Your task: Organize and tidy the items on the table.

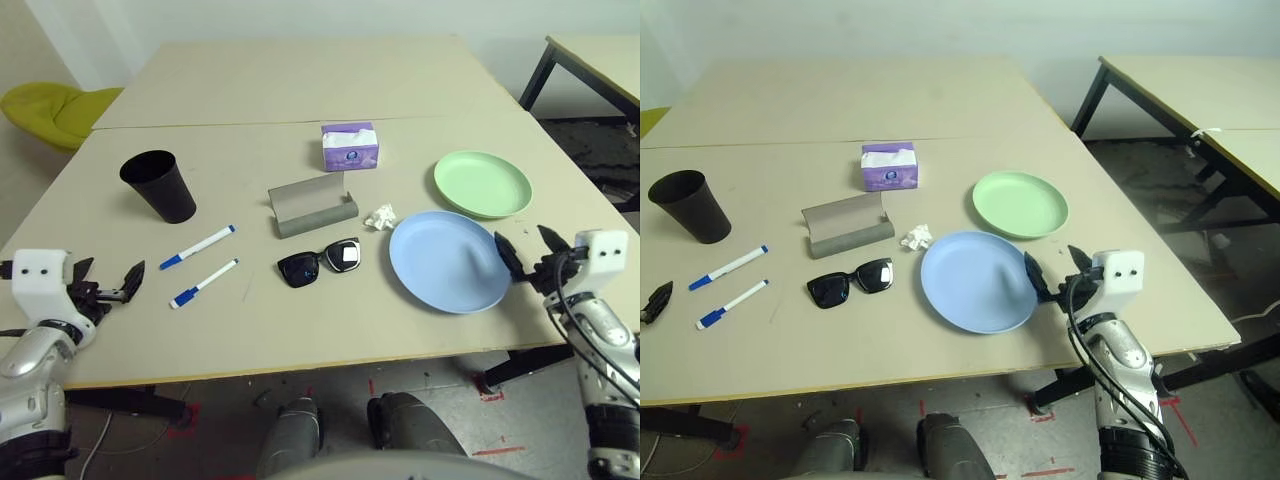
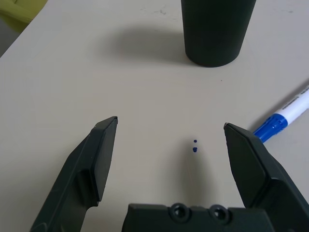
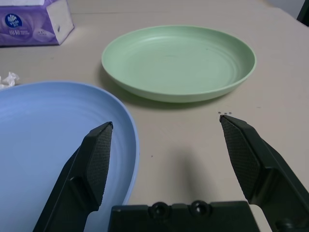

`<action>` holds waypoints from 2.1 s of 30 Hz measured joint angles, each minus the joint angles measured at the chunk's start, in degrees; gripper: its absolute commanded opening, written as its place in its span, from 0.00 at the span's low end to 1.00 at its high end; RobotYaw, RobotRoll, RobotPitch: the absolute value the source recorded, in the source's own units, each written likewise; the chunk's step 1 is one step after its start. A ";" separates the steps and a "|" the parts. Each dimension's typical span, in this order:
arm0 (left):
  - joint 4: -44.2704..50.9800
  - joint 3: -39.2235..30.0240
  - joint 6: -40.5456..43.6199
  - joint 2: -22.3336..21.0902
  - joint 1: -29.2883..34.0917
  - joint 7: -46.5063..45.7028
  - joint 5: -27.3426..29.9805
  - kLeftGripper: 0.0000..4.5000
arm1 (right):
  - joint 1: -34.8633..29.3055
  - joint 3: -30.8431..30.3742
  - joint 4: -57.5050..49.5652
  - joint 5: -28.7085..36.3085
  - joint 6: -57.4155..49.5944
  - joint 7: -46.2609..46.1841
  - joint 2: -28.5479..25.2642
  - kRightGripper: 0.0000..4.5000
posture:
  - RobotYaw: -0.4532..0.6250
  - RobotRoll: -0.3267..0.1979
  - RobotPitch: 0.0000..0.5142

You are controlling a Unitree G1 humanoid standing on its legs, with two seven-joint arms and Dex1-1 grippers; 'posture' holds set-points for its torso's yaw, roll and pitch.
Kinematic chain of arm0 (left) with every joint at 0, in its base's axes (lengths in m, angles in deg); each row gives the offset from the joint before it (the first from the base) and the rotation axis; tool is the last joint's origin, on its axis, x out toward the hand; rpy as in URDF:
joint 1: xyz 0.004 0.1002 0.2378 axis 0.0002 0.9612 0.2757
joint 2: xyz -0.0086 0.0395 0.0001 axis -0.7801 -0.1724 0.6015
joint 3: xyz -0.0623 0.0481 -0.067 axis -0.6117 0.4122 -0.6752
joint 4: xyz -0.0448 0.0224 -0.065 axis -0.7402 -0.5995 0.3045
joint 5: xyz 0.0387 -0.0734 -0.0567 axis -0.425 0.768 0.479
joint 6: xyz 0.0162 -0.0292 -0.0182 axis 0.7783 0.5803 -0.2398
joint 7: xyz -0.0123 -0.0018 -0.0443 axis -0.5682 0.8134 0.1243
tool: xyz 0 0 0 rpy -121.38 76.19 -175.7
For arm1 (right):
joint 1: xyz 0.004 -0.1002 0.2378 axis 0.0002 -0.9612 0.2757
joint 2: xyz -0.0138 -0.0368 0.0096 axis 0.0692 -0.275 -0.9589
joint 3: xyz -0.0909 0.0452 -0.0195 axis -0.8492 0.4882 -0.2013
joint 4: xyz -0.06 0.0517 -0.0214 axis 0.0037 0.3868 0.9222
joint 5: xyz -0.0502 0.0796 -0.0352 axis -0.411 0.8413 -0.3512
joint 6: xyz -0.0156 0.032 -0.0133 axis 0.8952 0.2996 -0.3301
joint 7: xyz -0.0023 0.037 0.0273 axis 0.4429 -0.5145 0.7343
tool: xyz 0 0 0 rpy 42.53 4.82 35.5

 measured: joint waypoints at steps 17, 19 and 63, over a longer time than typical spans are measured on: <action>0.98 0.83 0.29 0.75 -1.62 0.00 -0.27 0.99 | 1.39 0.63 1.67 0.16 -0.14 0.98 -1.29 1.00 | 0.35 0.62 0.20; 1.17 0.88 0.30 1.40 -1.63 0.01 -0.26 0.99 | 1.35 1.36 1.86 0.23 -0.13 1.08 -1.75 1.00 | 0.35 0.62 0.18; 3.71 20.58 -3.13 -3.01 -16.58 44.95 7.93 0.99 | -3.09 1.27 -29.74 24.11 -54.91 4.56 -18.39 1.00 | 0.22 0.62 0.20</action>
